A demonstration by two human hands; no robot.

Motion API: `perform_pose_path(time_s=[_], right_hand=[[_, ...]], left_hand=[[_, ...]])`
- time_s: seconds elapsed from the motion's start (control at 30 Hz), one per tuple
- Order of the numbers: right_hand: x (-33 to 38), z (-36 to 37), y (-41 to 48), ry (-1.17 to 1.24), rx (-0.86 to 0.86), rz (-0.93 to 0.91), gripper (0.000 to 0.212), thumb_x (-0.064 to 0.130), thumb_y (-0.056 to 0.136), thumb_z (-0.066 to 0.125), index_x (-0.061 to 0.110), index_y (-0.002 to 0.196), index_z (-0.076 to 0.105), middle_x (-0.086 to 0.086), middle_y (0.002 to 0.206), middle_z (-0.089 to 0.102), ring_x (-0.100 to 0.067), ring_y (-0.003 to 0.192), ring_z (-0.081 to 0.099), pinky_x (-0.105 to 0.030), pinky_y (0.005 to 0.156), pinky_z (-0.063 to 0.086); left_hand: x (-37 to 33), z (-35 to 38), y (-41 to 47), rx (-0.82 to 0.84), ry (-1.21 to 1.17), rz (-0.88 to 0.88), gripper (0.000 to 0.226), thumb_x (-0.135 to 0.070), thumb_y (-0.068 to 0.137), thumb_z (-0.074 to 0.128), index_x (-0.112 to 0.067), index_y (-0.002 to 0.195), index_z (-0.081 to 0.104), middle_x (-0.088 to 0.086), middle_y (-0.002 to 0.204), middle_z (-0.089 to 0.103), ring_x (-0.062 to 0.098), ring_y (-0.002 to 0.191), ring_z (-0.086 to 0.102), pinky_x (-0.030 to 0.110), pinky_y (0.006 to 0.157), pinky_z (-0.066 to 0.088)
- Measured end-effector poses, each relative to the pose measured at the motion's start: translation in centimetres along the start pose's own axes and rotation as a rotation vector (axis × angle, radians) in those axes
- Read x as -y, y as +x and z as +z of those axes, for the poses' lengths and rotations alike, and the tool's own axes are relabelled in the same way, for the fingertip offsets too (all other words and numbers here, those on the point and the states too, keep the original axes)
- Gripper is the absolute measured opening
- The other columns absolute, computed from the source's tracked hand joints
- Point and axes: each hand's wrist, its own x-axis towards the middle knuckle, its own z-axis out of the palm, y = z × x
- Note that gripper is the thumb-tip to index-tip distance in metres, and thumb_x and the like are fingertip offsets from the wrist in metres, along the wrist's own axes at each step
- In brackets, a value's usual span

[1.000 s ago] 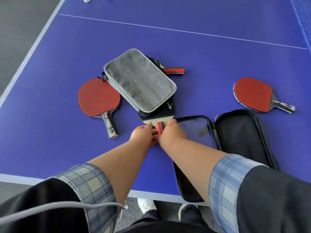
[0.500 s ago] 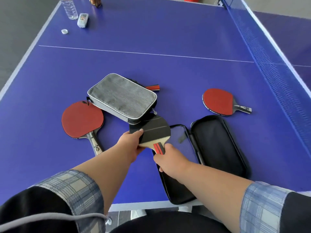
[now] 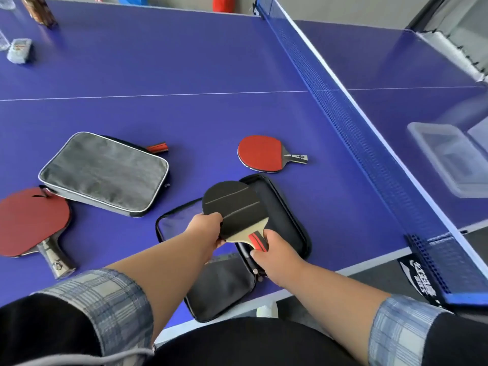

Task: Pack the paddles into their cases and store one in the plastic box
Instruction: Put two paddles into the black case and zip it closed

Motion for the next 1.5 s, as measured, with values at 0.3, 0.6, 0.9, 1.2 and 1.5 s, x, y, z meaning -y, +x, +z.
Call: perform_pose_path(time_s=[0.3, 0.6, 0.9, 1.2, 1.5], right_hand=[[-5.5, -6.1, 5.0, -0.166, 0.090, -0.019, 0.043, 0.030, 0.092, 0.059, 0.016, 0.129, 0.043, 0.002, 0.096, 0.053, -0.014, 0.074, 0.052, -0.026, 0.057, 0.042], [-6.8, -7.7, 8.8, -0.402, 0.294, -0.113, 0.037, 0.034, 0.084, 0.069, 0.019, 0.106, 0.043, -0.001, 0.094, 0.051, -0.016, 0.070, 0.052, -0.028, 0.059, 0.044], [-6.7, -7.8, 8.7, -0.688, 0.348, -0.227, 0.060, 0.038, 0.091, 0.069, 0.014, 0.135, 0.037, -0.007, 0.123, 0.046, -0.025, 0.095, 0.064, -0.040, 0.088, 0.055], [-5.6, -12.5, 12.3, -0.465, 0.298, -0.239, 0.051, 0.038, 0.094, 0.058, 0.020, 0.141, 0.050, -0.001, 0.134, 0.056, -0.023, 0.111, 0.061, -0.034, 0.090, 0.052], [-2.8, -17.9, 19.8, -0.243, -0.069, -0.294, 0.048, 0.037, 0.094, 0.061, 0.024, 0.139, 0.053, 0.001, 0.133, 0.053, -0.013, 0.100, 0.052, -0.032, 0.082, 0.047]], left_hand=[[2.8, 8.9, 0.7, -0.092, 0.024, -0.054, 0.039, -0.008, 0.090, 0.040, -0.027, 0.122, 0.054, 0.003, 0.113, 0.067, 0.027, 0.097, 0.068, 0.039, 0.083, 0.057], [4.4, 10.7, 1.7, -0.320, 0.673, 0.118, 0.056, -0.026, 0.098, 0.043, -0.028, 0.151, 0.024, 0.012, 0.129, 0.060, 0.033, 0.105, 0.063, 0.035, 0.084, 0.049], [5.0, 9.7, 2.3, -0.383, 1.051, 0.166, 0.079, -0.046, 0.096, 0.049, -0.018, 0.155, 0.005, 0.019, 0.121, 0.063, 0.036, 0.099, 0.063, 0.040, 0.075, 0.044], [2.4, 11.4, 1.8, -0.428, 1.047, 0.150, 0.079, -0.031, 0.090, 0.060, -0.013, 0.152, 0.014, 0.015, 0.118, 0.063, 0.033, 0.097, 0.063, 0.042, 0.081, 0.052], [-2.6, 15.2, 4.7, -0.445, 0.838, 0.368, 0.064, -0.031, 0.091, 0.057, -0.025, 0.149, 0.031, 0.002, 0.143, 0.043, 0.025, 0.121, 0.050, 0.040, 0.093, 0.046]])
